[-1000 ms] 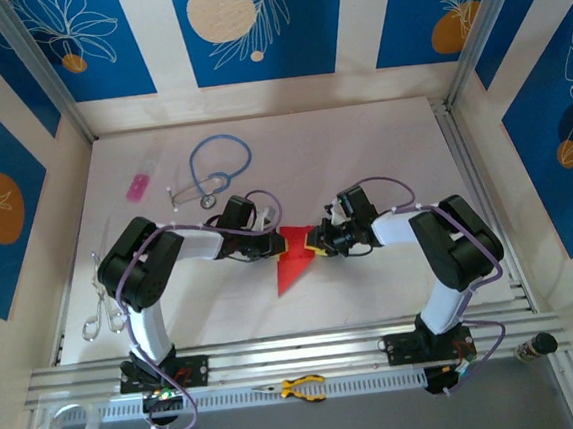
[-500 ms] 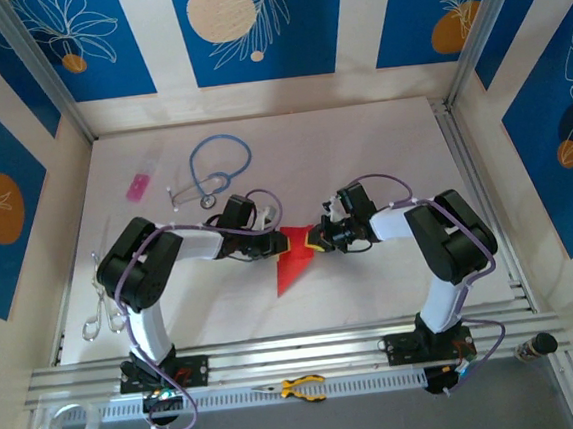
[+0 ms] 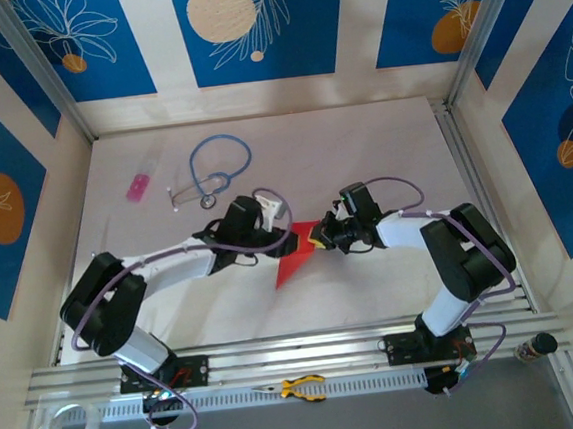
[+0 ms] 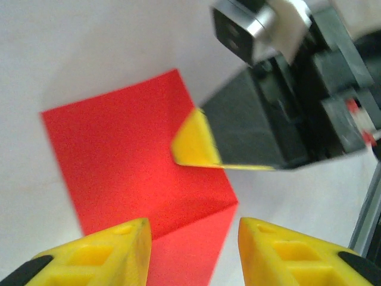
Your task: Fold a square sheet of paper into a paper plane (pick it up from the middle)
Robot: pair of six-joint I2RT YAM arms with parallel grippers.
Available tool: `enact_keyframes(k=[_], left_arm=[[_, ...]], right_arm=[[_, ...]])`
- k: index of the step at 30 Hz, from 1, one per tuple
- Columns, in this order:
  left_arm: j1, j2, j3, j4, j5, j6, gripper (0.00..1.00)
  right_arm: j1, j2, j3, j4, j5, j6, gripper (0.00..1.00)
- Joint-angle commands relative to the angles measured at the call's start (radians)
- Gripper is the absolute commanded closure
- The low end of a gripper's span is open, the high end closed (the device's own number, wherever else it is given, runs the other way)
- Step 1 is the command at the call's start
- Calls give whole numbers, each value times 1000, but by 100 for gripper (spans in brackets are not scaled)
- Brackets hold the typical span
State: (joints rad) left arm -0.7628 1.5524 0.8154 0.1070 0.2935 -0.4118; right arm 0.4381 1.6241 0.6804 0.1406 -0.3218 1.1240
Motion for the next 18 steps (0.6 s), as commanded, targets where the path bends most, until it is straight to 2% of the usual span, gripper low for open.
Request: enact_keyframes(k=[1,7,11,18], left_arm=[[-70,-20,-42,-78,-143,144,55],[-189,3,-36,-126,-311,240,51],[-234,21,-29,-140,-395,263,49],[-283,57,-15,-167,-449,286,47]], right_arm=[[14,-24,-5,-25,23,73,98],[19,-27,7,-44,18,70,98],[19,-30,9,-51,17,69,98],[19,-33,10,-45,17,80,98]])
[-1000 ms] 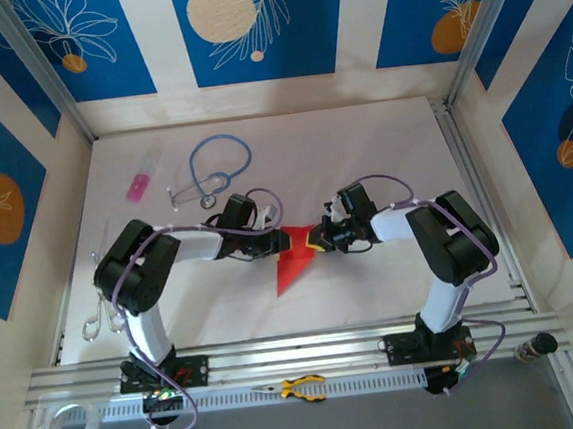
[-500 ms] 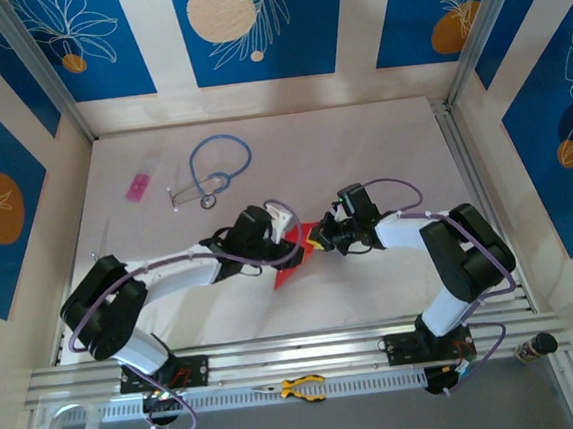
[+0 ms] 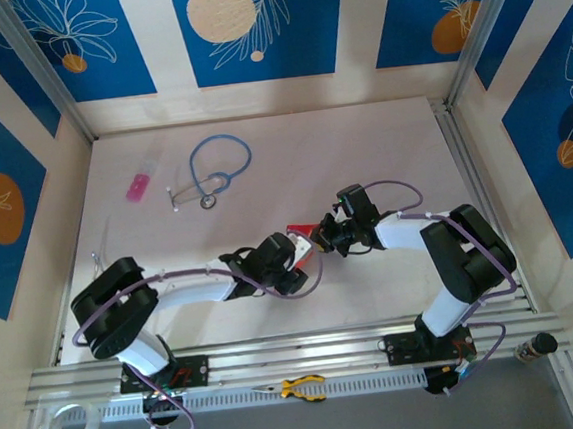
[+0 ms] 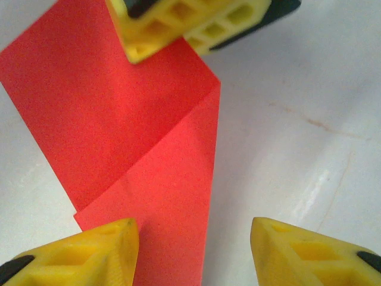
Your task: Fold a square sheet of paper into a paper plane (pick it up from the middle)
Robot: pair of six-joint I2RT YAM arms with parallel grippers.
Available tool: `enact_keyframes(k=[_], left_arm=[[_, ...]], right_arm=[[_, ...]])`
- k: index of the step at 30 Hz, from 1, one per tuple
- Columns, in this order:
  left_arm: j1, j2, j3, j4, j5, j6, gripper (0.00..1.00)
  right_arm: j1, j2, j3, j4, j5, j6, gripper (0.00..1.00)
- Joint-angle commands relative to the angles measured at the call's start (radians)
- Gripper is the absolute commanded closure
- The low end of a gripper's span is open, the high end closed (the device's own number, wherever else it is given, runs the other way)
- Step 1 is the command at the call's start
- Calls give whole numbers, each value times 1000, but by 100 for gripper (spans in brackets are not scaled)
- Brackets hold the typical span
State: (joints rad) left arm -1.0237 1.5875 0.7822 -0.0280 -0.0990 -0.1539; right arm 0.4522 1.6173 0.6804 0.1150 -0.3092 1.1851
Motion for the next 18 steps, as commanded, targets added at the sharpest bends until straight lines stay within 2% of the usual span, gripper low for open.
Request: enact_keyframes(k=[1,12,18], left_arm=[[-29,28,19,-33,-67,26,48],[-91,88,47,-62,-253,-17,58],[-98,85,46,-60,-282,-13,66]], right_arm=[[5,-25,11,-18,1,21,98],[3,-33,9,-14,-1,28,98],[4,-33,6,-18,-2,27,98]])
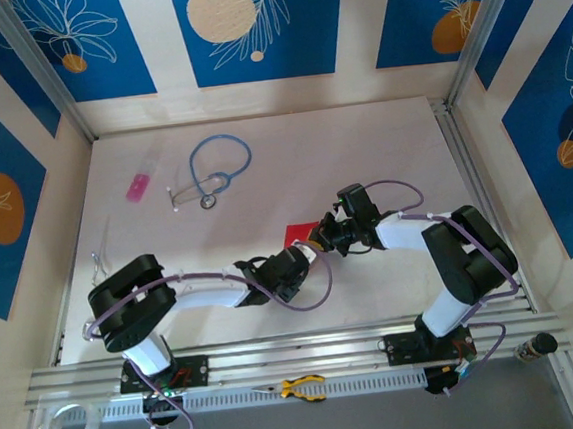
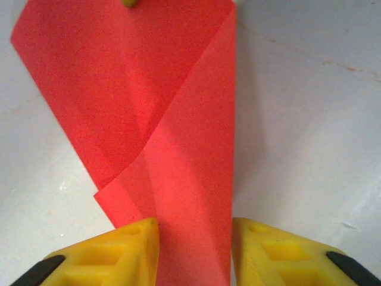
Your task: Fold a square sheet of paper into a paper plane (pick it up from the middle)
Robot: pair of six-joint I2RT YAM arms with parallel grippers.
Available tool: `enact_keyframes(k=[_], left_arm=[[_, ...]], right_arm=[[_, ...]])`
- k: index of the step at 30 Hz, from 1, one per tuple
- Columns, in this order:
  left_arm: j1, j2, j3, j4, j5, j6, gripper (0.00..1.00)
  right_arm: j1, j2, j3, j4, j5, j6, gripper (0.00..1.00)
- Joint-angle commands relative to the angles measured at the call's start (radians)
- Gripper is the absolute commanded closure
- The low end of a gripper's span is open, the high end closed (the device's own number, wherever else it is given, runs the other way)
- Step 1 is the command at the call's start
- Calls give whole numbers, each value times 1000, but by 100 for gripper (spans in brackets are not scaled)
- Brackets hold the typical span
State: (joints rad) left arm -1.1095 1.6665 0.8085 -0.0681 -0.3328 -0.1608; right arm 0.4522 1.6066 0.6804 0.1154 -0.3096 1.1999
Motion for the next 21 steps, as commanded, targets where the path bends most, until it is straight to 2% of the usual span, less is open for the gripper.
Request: enact_keyframes(k=[1,8,15,21], left_arm=[[-12,7,18,-17,-46,-5,69],[-12,17,21,-16,-21,-8,77],[-12,-14,8,12,-20,-37,70],[-12,-31,-3,32,-25,-32,69]], right_arm=[[3,-24,6,-17,-2,12,98],[3,-28,6,-31,3,6,97],[5,-30,-8,-27,5,6,97],[5,-34,-14,-18,9,7,98]])
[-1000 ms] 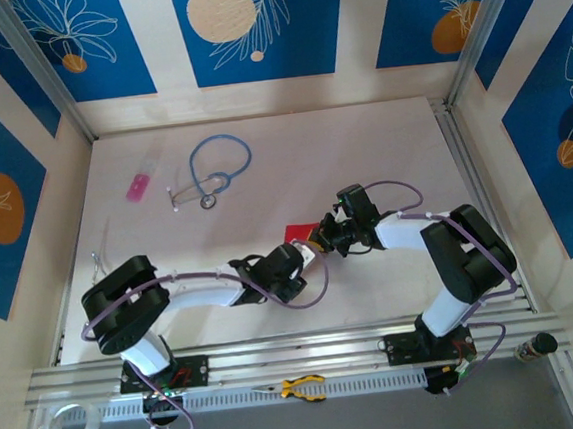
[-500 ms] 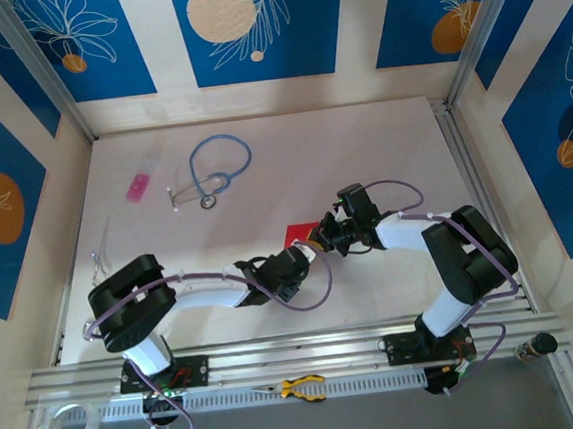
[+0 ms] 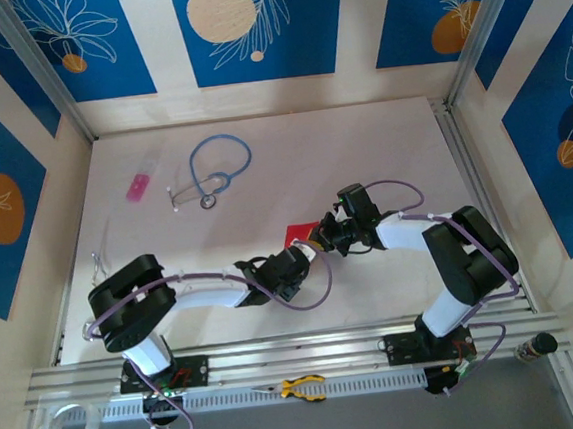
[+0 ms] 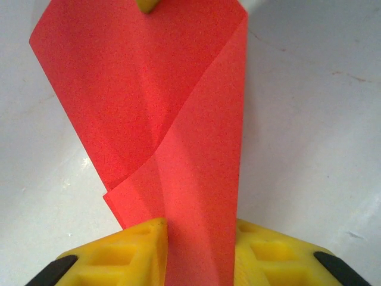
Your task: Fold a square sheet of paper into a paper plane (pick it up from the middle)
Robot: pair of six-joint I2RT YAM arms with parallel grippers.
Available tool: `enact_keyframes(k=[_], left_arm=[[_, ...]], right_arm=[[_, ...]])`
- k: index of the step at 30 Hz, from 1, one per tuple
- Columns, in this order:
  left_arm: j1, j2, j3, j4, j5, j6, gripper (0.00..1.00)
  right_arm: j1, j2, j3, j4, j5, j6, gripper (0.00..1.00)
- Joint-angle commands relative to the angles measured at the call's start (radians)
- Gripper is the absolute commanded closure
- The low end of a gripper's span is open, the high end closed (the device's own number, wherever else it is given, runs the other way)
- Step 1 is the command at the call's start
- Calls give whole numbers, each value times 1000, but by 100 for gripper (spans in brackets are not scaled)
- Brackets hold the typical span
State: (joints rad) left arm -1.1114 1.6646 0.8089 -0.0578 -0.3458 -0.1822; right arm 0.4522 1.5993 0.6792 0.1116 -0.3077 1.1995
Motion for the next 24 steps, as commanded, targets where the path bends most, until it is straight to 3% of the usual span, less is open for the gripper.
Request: enact_keyframes(k=[1,5,15,20,24], left_arm=[[-10,-28,-4,21,-11,-10,69],[-10,-25,-7,21,-3,-12,70],[-10,-13,-10,18,-7,-28,87],[-10,-1,-7,12,-9,-37,90],[-7,19,2,4,7,-66,93]], right_arm=[[5,-27,-12,-14,7,7,98],[4,-27,-16,-11,8,8,97],[5,-37,-22,-18,11,-3,95],[3,-68,-5,-84,39,-47,87],[-1,-124,9,-177,95,-100,72]])
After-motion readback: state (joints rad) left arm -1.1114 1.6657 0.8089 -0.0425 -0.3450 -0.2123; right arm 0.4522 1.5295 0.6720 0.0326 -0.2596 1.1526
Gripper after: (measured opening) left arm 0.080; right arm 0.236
